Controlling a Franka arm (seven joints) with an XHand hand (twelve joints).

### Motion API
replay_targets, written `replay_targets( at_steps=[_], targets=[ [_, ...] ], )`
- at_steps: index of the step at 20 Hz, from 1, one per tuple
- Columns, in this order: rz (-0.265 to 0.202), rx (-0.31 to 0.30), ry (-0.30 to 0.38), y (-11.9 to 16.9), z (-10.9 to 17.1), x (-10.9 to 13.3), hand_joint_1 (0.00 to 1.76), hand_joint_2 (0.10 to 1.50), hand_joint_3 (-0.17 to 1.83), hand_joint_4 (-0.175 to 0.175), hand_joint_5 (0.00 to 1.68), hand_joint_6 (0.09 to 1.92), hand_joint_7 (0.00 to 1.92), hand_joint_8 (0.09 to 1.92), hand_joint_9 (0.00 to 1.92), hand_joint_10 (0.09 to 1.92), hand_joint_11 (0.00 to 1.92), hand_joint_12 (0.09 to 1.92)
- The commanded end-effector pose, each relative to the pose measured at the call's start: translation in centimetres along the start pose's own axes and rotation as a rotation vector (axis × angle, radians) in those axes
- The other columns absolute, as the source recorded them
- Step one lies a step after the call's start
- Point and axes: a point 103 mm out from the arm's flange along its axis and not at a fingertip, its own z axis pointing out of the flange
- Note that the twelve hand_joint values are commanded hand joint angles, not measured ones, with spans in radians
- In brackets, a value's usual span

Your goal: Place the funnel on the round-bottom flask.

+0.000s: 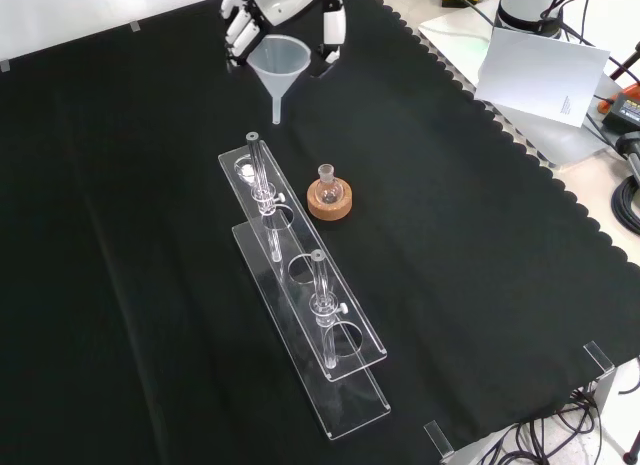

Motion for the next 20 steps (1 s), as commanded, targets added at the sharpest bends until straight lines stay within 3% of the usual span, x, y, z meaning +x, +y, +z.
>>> replay_targets(
  at_steps=[1, 6, 10, 14, 20],
  targets=[
    [0.025, 0.011, 0.014, -3.1, 1.4, 0.8, 0.93, 0.74, 0.82, -0.047, 0.73, 0.84, 0.72, 0.67, 1.11, 0.39, 0.66, 1.25],
    [0.029, 0.027, 0.027, -4.0, 3.0, 1.6, 0.93, 0.73, 0.82, -0.047, 0.73, 0.84, 0.72, 0.67, 1.11, 0.39, 0.67, 1.25],
    [0.034, -0.002, 0.021, -4.7, 4.9, 2.5, 0.94, 0.73, 0.83, -0.047, 0.73, 0.84, 0.72, 0.67, 1.11, 0.39, 0.67, 1.25],
    [0.042, 0.044, 0.006, -4.7, 7.1, 3.3, 0.94, 0.72, 0.83, -0.047, 0.72, 0.84, 0.72, 0.67, 1.11, 0.40, 0.68, 1.24],
    [0.019, 0.082, -0.034, -3.3, 8.9, 5.0, 0.95, 0.71, 0.83, -0.046, 0.72, 0.84, 0.72, 0.67, 1.11, 0.40, 0.68, 1.24]
  ],
)
